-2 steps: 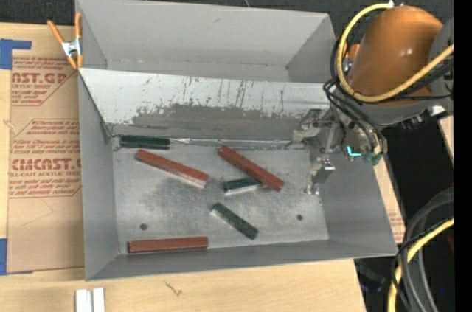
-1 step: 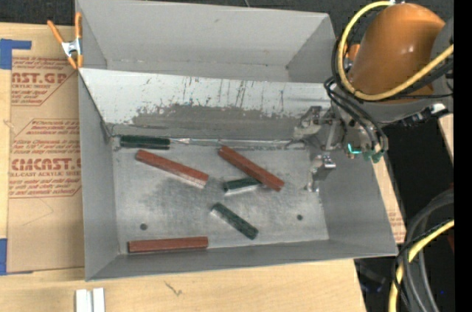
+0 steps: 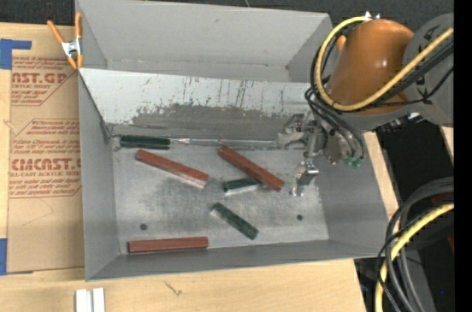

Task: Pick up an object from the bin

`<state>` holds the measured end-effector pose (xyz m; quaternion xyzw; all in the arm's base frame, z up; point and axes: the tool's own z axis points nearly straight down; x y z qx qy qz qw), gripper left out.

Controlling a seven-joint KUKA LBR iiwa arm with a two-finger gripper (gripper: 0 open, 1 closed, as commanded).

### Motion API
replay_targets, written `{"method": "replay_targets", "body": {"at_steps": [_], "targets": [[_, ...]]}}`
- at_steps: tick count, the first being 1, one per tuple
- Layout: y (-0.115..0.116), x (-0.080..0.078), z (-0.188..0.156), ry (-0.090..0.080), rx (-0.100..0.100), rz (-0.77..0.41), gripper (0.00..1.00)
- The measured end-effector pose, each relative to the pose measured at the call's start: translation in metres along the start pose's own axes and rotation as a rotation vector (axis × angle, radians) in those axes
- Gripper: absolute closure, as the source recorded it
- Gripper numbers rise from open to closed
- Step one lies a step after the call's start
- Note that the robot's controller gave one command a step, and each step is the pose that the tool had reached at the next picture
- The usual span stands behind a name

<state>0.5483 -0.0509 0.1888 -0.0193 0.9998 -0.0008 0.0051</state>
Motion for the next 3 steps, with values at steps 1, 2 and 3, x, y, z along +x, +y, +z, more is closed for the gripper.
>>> {"method": "replay_targets", "body": {"at_steps": [1,2,3], "targets": [[0.005,-0.015,0.057,0.005,-0.001,-0.024,0.00],[0.017,-0.019,0.112,-0.017,0.000,-0.210,1.00],[0.017,-0.019,0.112,-0.017,0.000,-0.210,1.00]]}}
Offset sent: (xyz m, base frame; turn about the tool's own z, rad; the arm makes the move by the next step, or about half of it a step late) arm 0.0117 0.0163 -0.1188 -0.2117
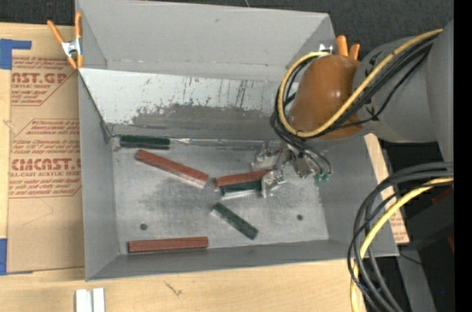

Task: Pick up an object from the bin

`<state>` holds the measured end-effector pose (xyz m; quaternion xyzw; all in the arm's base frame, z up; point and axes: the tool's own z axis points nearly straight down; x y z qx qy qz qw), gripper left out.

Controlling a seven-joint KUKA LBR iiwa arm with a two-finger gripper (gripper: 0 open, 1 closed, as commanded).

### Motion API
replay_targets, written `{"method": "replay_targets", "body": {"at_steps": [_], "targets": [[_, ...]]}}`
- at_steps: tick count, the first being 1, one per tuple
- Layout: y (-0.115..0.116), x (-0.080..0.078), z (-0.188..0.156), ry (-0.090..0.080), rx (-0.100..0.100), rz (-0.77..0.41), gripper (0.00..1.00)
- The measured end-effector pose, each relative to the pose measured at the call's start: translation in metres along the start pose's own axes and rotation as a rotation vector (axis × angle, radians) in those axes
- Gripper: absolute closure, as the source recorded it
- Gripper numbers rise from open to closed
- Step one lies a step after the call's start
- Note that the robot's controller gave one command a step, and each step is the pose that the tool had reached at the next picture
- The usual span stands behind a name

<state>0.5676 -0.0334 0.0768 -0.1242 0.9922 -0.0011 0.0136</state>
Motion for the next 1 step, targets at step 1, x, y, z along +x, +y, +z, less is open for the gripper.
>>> {"method": "replay_targets", "body": {"at_steps": [1], "targets": [[-0.0068,0.0055,-0.1345,0.023,-0.005,-0.022,1.00]]}}
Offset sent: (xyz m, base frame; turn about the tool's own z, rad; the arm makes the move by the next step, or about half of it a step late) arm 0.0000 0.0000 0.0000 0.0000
